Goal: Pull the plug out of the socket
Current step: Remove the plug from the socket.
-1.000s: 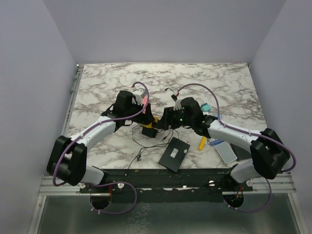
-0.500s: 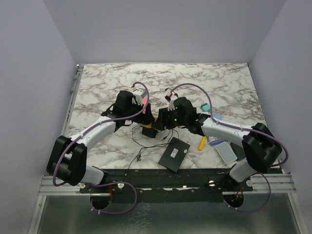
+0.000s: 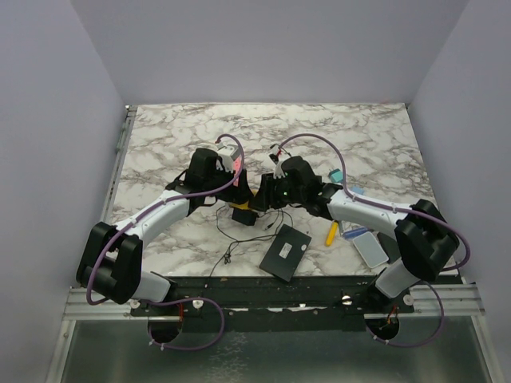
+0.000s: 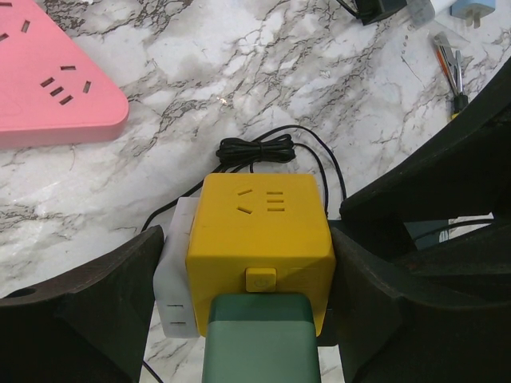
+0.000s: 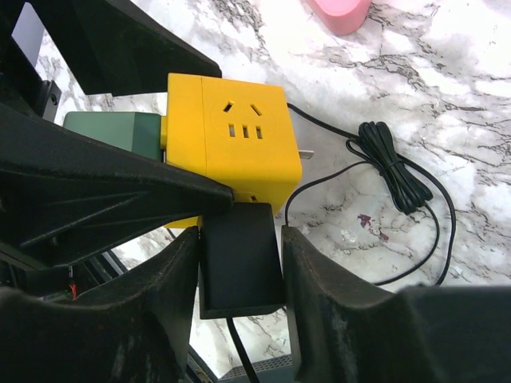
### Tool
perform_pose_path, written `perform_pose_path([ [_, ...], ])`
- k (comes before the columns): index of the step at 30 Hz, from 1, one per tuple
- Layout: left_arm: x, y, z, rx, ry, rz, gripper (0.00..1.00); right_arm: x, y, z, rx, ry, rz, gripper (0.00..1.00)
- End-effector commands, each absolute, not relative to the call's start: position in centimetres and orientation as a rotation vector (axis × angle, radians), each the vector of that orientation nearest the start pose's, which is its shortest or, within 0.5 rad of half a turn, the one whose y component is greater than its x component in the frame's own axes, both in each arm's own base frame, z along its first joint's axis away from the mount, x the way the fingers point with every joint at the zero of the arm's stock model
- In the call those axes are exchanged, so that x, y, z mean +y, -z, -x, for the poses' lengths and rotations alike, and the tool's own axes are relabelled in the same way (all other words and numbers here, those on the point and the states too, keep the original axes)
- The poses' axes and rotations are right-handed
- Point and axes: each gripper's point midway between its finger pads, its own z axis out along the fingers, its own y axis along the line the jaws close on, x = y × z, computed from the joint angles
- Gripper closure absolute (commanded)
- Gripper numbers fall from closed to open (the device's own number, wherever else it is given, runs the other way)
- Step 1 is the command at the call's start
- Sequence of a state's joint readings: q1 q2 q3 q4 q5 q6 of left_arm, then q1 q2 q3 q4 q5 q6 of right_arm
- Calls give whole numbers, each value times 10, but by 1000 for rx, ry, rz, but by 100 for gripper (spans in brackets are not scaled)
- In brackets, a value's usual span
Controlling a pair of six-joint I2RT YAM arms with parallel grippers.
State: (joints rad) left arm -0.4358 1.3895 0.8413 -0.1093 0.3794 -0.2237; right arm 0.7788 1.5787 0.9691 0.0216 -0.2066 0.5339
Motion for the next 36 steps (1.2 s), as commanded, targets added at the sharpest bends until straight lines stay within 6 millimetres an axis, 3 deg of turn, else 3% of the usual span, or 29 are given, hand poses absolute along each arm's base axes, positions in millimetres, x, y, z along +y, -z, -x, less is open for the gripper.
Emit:
perform_pose_path([
  [1, -238, -156, -318, 2121, 841, -477, 100, 353, -121, -275, 2298, -929, 382, 59],
  [11, -236, -159, -318, 2111, 828, -475, 100, 344, -110, -268, 2344, -904, 369, 74],
  [18, -237, -166, -316, 2086, 837, -499, 100, 346, -120, -266, 2291, -925, 461, 99],
  [27, -239, -175, -313, 2048, 853, -525, 100, 353, -133, -255, 2208, -1052, 610, 100],
  [36, -240, -182, -310, 2017, 863, -545, 100, 346, -136, -247, 2162, -1178, 676, 100],
])
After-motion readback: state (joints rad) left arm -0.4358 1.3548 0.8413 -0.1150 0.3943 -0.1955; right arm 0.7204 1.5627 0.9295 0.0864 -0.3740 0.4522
